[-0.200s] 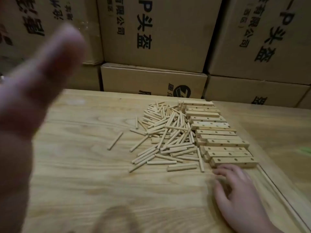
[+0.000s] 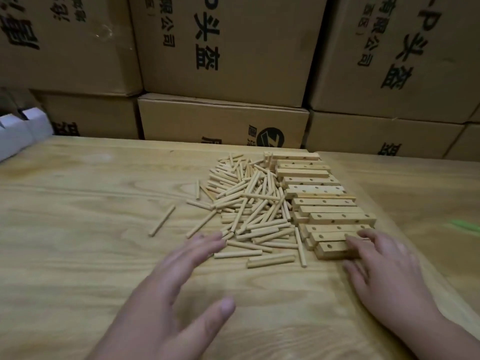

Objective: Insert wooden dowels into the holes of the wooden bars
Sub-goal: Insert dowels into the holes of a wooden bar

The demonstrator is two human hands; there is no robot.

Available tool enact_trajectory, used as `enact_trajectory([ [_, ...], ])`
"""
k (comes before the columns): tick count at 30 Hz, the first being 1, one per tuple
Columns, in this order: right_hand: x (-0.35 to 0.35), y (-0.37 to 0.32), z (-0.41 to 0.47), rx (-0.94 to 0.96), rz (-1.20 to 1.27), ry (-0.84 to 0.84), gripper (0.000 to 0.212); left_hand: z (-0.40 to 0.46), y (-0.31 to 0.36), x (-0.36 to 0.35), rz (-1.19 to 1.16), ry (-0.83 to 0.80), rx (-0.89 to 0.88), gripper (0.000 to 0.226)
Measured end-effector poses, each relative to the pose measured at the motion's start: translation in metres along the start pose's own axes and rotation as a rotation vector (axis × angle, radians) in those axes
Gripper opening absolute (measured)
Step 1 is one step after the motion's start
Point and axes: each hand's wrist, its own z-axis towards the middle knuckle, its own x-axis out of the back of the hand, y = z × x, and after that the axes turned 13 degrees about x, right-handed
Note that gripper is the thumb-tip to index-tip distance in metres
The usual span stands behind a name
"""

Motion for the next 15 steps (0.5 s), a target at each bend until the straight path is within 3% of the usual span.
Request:
enact_trajectory([
  [3,-0.004,0.019,0.006,0.106,-0.082,0.003,0.042,-0.002,-0.030,-0.042,0.123,-0.057,0.029,0.054],
  [9,-0.002,0.021,0.011,0.245,-0.145,0.094,0.034,0.007,-0.042,-0.066,0.149,-0.049,0.091,0.067],
  [13,0.012,0.000,0.014,0.202,-0.019,0.171,0.019,0.011,-0.034,-0.058,0.081,0.045,0.125,0.066],
  [15,0.024,-0.026,0.023,0.201,0.209,0.197,0.024,0.018,-0.028,-0.060,-0.039,0.067,0.115,0.061],
])
